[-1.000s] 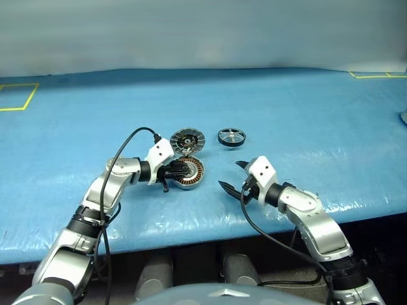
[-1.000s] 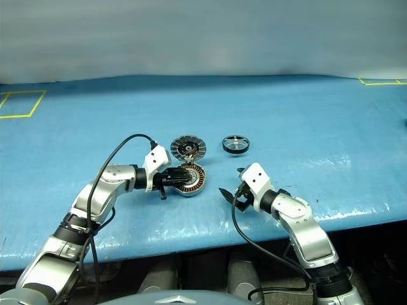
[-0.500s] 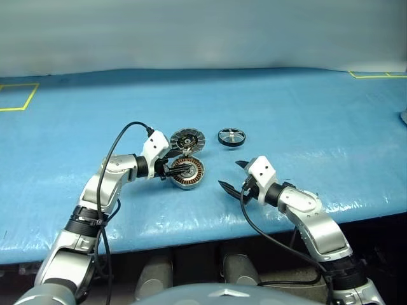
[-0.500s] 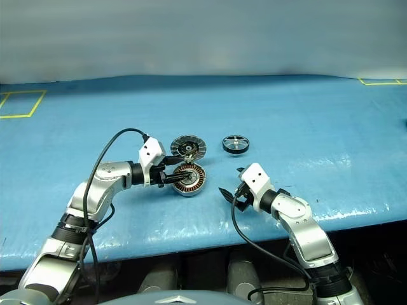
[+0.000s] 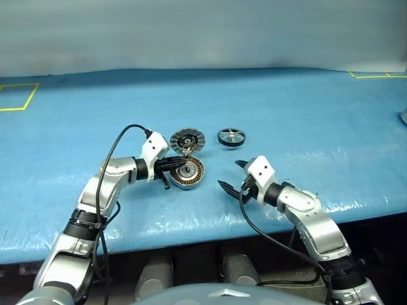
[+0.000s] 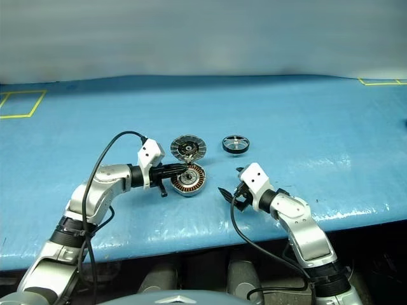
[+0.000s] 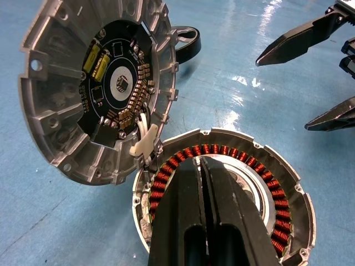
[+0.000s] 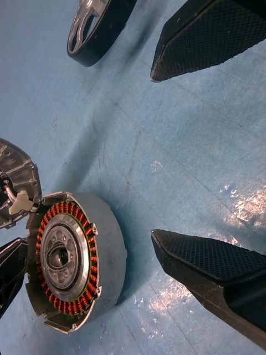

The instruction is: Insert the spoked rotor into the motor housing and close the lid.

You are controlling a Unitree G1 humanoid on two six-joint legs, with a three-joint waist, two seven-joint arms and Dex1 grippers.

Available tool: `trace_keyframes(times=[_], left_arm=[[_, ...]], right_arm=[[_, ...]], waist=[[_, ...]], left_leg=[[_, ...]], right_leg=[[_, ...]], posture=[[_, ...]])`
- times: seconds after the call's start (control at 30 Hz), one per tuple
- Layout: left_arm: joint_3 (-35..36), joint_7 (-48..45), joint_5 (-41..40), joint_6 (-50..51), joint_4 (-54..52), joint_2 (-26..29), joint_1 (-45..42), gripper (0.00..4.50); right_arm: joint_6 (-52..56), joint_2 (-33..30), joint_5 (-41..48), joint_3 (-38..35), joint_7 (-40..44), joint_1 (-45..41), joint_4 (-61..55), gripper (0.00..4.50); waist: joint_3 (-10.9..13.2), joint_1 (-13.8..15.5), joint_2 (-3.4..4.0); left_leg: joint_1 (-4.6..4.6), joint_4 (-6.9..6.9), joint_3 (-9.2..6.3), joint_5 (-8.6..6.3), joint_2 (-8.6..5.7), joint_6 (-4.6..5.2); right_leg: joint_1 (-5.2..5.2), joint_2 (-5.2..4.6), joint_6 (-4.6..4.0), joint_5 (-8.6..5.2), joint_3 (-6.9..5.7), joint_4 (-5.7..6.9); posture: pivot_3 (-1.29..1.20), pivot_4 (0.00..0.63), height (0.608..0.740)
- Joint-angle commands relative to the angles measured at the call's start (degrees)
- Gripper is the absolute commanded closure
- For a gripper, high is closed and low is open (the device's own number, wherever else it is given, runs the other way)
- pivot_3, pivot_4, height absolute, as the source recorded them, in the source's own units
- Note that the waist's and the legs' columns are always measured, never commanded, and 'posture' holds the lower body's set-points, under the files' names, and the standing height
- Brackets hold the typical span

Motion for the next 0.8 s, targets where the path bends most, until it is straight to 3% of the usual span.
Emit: trace_keyframes(times=[0.03, 0.47, 0.8], left_arm=[[-0.8, -1.7, -0.6, 0.6, -1.8, 0.4, -1.3, 4.46], [-3.8, -1.7, 4.1, -0.3, 1.1, 1.8, -2.3, 4.46], [-3.0, -1.6, 3.3, -0.6, 0.3, 2.1, -1.6, 4.46]], right_arm=[[-1.0, 0.2, 0.0, -0.1, -0.1, -0.4, -1.2, 0.00], [-1.3, 0.5, -0.5, -0.2, -0.4, -0.2, -1.1, 0.00], [-1.4, 0.9, -1.0, -0.1, -0.1, -0.7, -0.6, 0.00]], waist=[[0.0, 0.0, 0.00], [0.0, -0.1, 0.00], [0.0, 0.0, 0.01]], left_leg=[[0.00, 0.00, 0.00, 0.00, 0.00, 0.00], [0.01, 0.01, 0.01, 0.00, 0.00, 0.00], [0.01, 0.02, 0.01, 0.00, 0.00, 0.00]], right_leg=[[0.00, 0.00, 0.00, 0.00, 0.00, 0.00], [0.00, 0.01, 0.00, 0.00, 0.01, 0.00], [0.01, 0.00, 0.00, 0.01, 0.02, 0.00]], posture=[[0.00, 0.150, 0.740], [0.00, 0.150, 0.740], [0.00, 0.150, 0.740]])
